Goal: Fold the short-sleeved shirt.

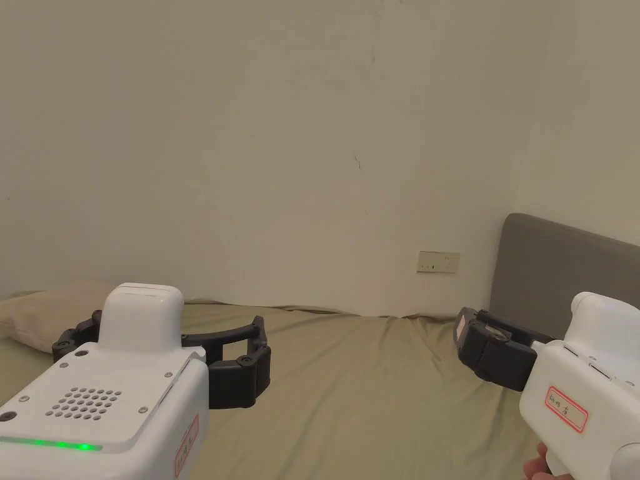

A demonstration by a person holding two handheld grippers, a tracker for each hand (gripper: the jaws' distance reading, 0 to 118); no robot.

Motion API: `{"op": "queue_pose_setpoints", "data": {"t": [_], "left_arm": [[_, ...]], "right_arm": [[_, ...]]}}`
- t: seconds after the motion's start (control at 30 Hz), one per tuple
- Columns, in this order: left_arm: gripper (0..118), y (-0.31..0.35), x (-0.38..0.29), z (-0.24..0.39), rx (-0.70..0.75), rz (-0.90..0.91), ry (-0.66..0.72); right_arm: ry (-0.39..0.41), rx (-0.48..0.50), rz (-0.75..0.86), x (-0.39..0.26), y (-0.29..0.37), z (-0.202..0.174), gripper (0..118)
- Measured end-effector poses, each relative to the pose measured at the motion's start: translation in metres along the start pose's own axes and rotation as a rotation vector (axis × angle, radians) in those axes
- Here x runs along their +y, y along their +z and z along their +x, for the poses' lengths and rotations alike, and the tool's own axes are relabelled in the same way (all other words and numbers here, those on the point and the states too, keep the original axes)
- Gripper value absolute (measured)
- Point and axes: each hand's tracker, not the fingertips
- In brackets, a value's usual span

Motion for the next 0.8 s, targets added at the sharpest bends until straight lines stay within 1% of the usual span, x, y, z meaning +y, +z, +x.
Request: {"op": "queue_pose_setpoints", "data": {"t": [0.1, 0.17, 0.3, 0.43, 0.47, 0.5, 0.53, 0.57, 0.63, 0.67, 0.7, 0.73, 0.8], "left_arm": [[118, -0.002, 0.000, 0.003, 0.032, -0.002, -0.051], [118, -0.001, 0.001, 0.004, 0.029, -0.005, -0.065], [118, -0.002, 0.002, 0.004, 0.017, -0.020, -0.042], [118, -0.002, 0.003, 0.001, 0.004, -0.032, -0.029], [98, -0.002, 0.004, 0.001, -0.007, -0.038, -0.025], [33, -0.001, 0.004, -0.001, -0.071, -0.061, -0.007], [0, 0.000, 0.005, -0.002, -0.127, -0.060, 0.015], [0, -0.004, 0.005, -0.002, -0.147, -0.088, 0.038], [0, -0.001, 0.004, 0.002, -0.082, -0.159, 0.001], [0, 0.001, 0.002, 0.004, -0.086, -0.140, -0.010], [0, 0.005, 0.001, 0.006, -0.085, -0.132, -0.022], [0, -0.009, -0.008, 0.012, -0.080, -0.138, -0.040], [0, -0.009, -0.010, 0.014, -0.095, -0.147, -0.039]], "right_arm": [[0.094, -0.004, 0.030, -0.003, 0.005, -0.008, 118], [0.134, 0.005, 0.051, -0.005, 0.007, -0.013, 118], [0.167, 0.000, 0.050, -0.008, 0.007, -0.018, 118], [0.169, 0.013, 0.018, -0.010, 0.006, -0.017, 118], [0.178, 0.001, 0.001, -0.012, 0.008, -0.017, 115], [0.202, -0.035, -0.002, -0.015, 0.010, -0.018, 99], [0.228, -0.056, 0.004, -0.016, 0.011, -0.017, 56], [0.242, -0.046, 0.014, -0.019, 0.014, -0.017, 4], [0.233, -0.056, -0.025, -0.023, 0.012, -0.013, 2], [0.194, -0.046, -0.042, -0.028, 0.010, -0.007, 2], [0.172, -0.016, -0.065, -0.030, 0.009, -0.002, 2], [0.161, -0.007, -0.073, -0.032, 0.009, 0.003, 2], [0.181, -0.055, -0.073, -0.036, 0.012, 0.006, 2]]}}
